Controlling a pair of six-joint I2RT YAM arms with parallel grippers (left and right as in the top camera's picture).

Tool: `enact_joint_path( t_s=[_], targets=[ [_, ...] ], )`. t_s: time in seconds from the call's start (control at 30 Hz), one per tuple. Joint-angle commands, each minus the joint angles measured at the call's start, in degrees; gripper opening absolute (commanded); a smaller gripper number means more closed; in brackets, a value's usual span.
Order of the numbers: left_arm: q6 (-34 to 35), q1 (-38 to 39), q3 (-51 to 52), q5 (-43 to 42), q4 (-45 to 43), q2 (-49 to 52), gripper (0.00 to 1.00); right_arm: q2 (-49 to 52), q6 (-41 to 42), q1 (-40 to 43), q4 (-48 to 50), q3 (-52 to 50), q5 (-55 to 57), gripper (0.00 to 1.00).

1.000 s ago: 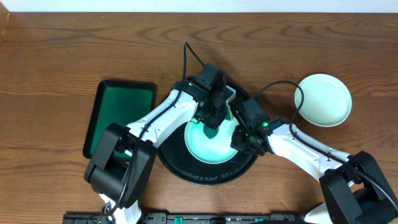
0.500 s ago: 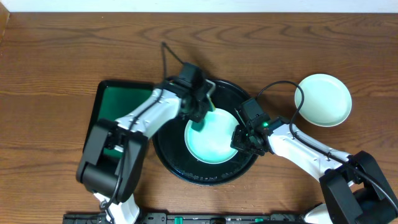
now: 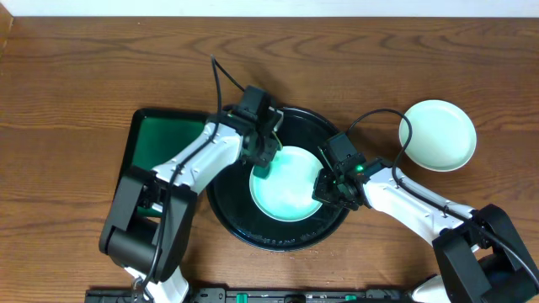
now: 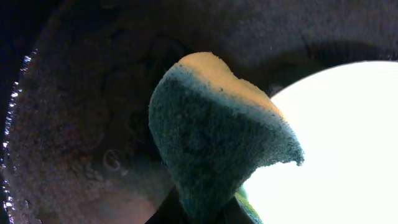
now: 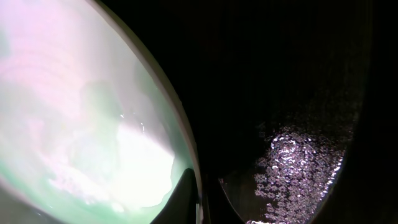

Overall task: Clean dirty plates on tray and stack at the side
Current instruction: 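Scrub the plate again with the sponge while the right gripper holds it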

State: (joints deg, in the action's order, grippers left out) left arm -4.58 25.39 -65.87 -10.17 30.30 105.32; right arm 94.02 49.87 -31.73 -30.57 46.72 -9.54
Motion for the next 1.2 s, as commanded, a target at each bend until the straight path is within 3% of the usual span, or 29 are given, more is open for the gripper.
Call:
enact_joint_path(
  t_s=[0.0, 0.3, 0.53, 0.83, 1.17],
  targets=[
    [-1.4, 1.8, 6.0, 4.9, 1.3, 2.1, 0.07, 3.0, -1.3, 0.6, -2.2, -3.7, 4.5, 0.01],
    [2.8, 2.6, 12.6, 4.4, 2.5, 2.1, 0.07, 3.0, -1.6, 0.7, -1.7, -3.7, 4.5, 0.01],
    [9.6, 3.5, 14.9, -6.4, 5.8, 2.1, 0.07, 3.0, -2.2, 0.7, -1.2, -3.7, 4.5, 0.01],
    [3.1, 13.3, 14.9, -10.4, 6.7, 2.1, 0.07, 3.0, -2.2, 0.7, -0.9, -3.7, 4.5, 0.01],
    [7.7, 22.0, 14.8, -15.5, 4.8, 2.1, 0.07, 3.0, -2.2, 0.7, -0.9, -3.7, 4.5, 0.01]
  ],
)
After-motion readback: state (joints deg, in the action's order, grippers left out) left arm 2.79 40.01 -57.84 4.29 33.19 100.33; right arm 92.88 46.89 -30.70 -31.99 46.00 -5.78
